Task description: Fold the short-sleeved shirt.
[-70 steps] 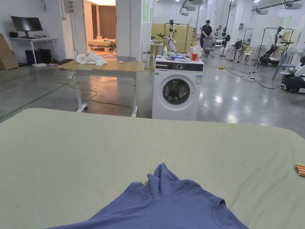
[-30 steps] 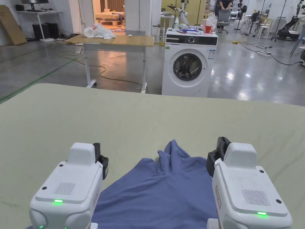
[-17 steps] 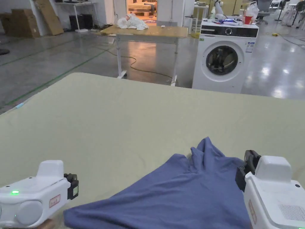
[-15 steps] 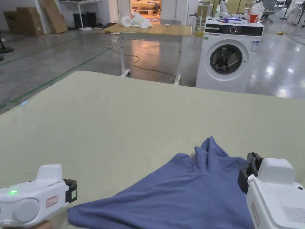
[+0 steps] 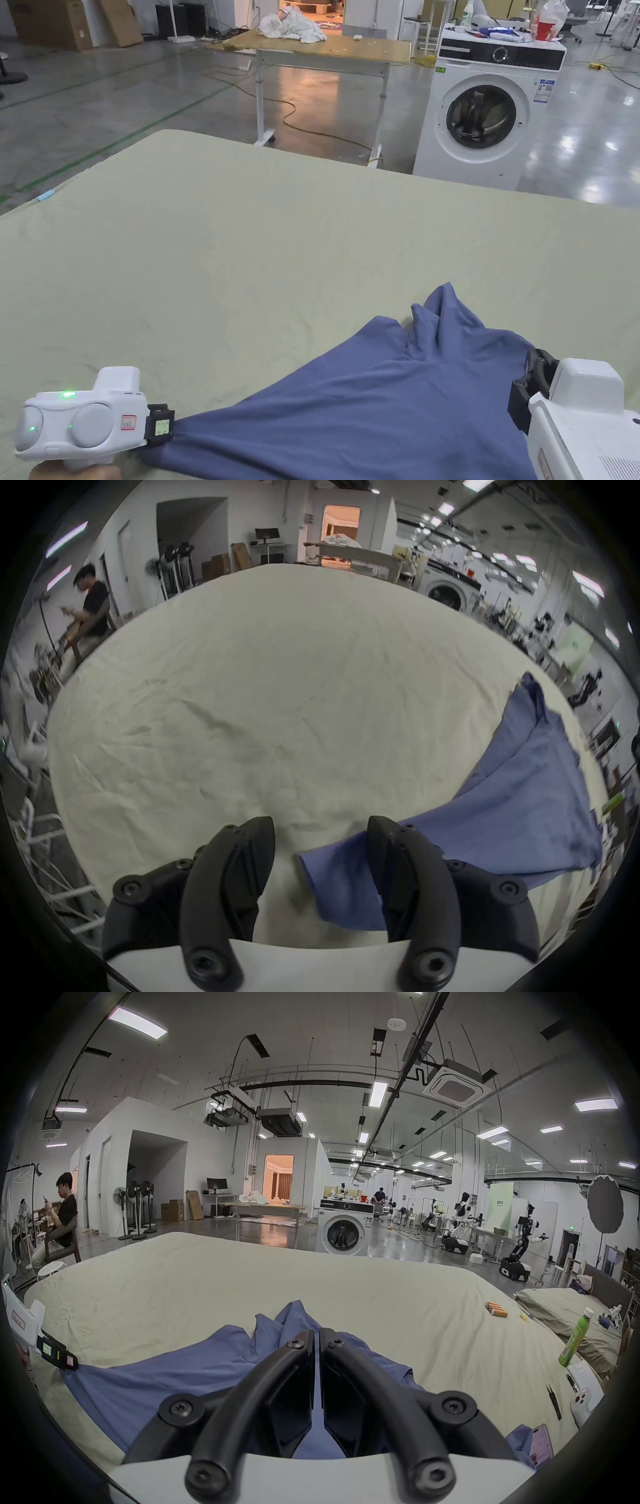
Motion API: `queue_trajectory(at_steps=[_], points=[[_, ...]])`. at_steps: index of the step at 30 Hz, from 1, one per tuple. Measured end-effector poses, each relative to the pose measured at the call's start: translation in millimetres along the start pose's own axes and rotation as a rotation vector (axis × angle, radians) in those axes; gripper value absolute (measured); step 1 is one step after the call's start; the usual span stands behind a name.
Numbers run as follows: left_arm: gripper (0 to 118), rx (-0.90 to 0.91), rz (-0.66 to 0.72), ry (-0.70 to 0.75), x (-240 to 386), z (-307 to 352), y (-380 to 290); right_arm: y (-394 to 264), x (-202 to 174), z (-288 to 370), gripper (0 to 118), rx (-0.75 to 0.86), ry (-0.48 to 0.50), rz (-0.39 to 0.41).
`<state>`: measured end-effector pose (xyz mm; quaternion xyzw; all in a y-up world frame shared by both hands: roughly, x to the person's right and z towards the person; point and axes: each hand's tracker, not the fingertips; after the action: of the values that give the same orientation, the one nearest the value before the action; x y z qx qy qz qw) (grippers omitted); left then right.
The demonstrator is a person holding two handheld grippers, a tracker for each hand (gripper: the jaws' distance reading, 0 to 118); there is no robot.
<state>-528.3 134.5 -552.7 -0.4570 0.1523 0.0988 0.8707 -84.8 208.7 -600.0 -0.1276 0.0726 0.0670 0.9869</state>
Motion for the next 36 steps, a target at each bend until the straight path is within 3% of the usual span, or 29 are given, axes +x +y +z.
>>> queue_trajectory(at_steps=[5,11,15,19,23,26,29,32,35,36], points=[[3,0.012,-0.094,-0.004,18,0,-5,-3,14,-25,2,-0.046,0.001,-0.003],[1,0.064,-0.116,-0.035,21,10,-14,9,53,-124,5,-0.267,0.073,0.06],[1,0.097,-0.079,-0.036,19,23,-22,8,77,-205,55,-0.441,0.088,0.113],[1,0.096,-0.056,-0.044,7,18,-27,3,89,-263,57,-0.521,0.125,0.231],[1,0.094,-0.04,-0.045,5,15,-27,-4,94,-299,76,-0.609,0.206,0.193],[1,0.089,-0.054,-0.032,8,13,-23,-17,92,-320,76,-0.673,0.247,0.183],[1,0.083,-0.077,-0.019,11,9,-21,-27,83,-327,68,-0.723,0.258,0.196],[1,0.081,-0.086,-0.014,10,8,-20,-27,79,-325,46,-0.71,0.263,0.177],[1,0.084,-0.089,-0.01,11,7,-22,-25,74,-320,5,-0.684,0.304,0.226],[1,0.085,-0.091,-0.008,11,6,-21,-23,68,-316,5,-0.673,0.299,0.24]])
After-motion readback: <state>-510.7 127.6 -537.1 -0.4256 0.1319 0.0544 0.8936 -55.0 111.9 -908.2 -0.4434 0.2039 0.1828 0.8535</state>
